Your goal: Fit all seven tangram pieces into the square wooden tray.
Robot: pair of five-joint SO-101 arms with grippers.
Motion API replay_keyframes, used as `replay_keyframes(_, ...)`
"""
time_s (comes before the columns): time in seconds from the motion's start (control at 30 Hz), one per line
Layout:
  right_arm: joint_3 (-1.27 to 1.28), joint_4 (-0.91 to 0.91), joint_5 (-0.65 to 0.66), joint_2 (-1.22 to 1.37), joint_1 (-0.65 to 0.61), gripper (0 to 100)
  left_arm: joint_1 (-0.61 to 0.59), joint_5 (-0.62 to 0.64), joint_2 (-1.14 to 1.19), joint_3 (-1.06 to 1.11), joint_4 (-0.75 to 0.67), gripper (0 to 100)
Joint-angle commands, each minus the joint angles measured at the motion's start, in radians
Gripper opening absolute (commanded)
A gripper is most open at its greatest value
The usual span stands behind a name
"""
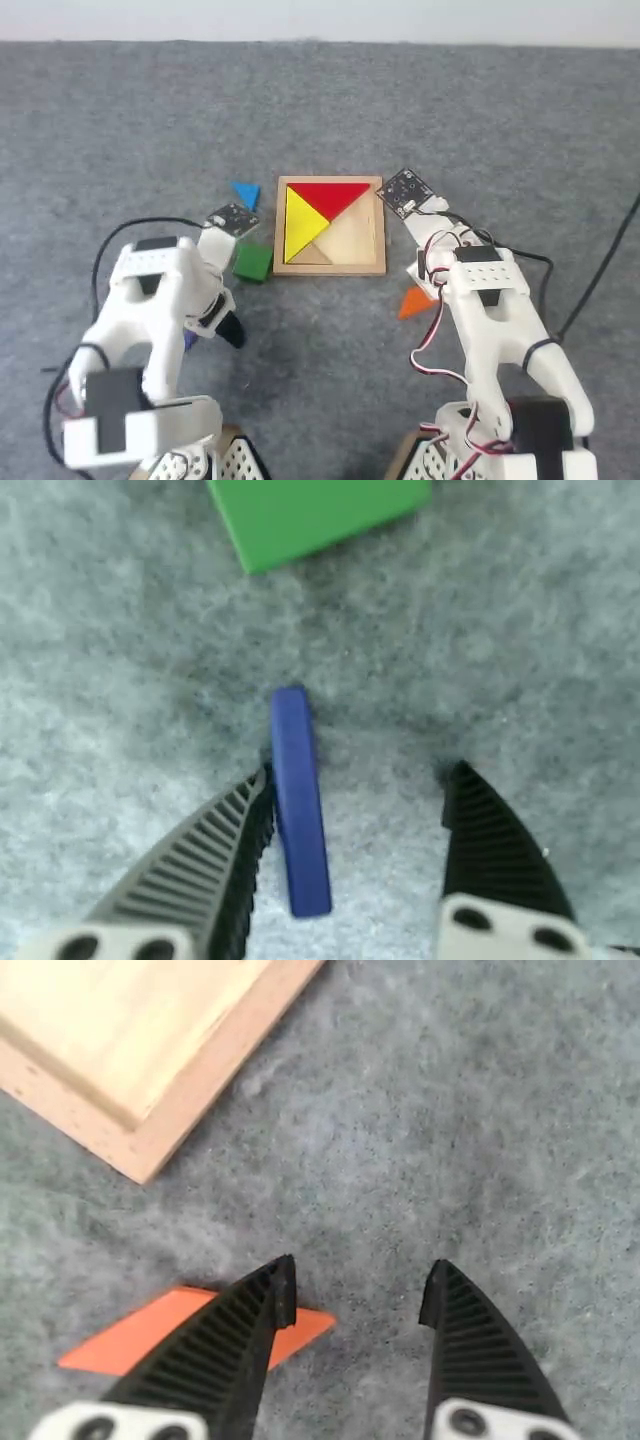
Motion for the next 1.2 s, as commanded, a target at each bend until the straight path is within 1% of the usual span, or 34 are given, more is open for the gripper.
replay_keyframes(0.0,-0.003,-0.010,-0.011,-0.008,0.012,21.6,0.005,-0.063,0.041,-0.082,0.025,26)
replay_keyframes(0.23,-0.003,-0.012,-0.011,-0.005,0.008,21.6,0.002,-0.075,0.041,-0.088,0.006,24)
replay_keyframes(0.33,-0.003,-0.012,-0.011,-0.005,0.008,21.6,-0.023,-0.078,0.041,-0.110,-0.014,18)
replay_keyframes(0.4,-0.003,-0.012,-0.011,-0.005,0.008,21.6,-0.032,-0.115,0.040,-0.130,-0.009,13)
replay_keyframes(0.5,-0.003,-0.012,-0.011,-0.005,0.008,21.6,-0.029,-0.167,0.040,-0.159,0.057,10)
replay_keyframes(0.73,-0.003,-0.013,-0.011,-0.005,0.010,21.6,-0.031,-0.135,0.040,-0.246,0.180,9)
replay_keyframes(0.8,-0.003,-0.013,-0.011,-0.005,0.010,21.6,-0.029,-0.135,0.040,-0.251,0.186,9)
replay_keyframes(0.93,-0.003,-0.013,-0.011,-0.005,0.012,21.6,-0.025,-0.135,0.040,-0.254,0.186,1)
replay_keyframes(1.17,-0.003,-0.013,-0.011,-0.005,0.012,21.6,-0.025,-0.135,0.040,-0.254,0.190,1)
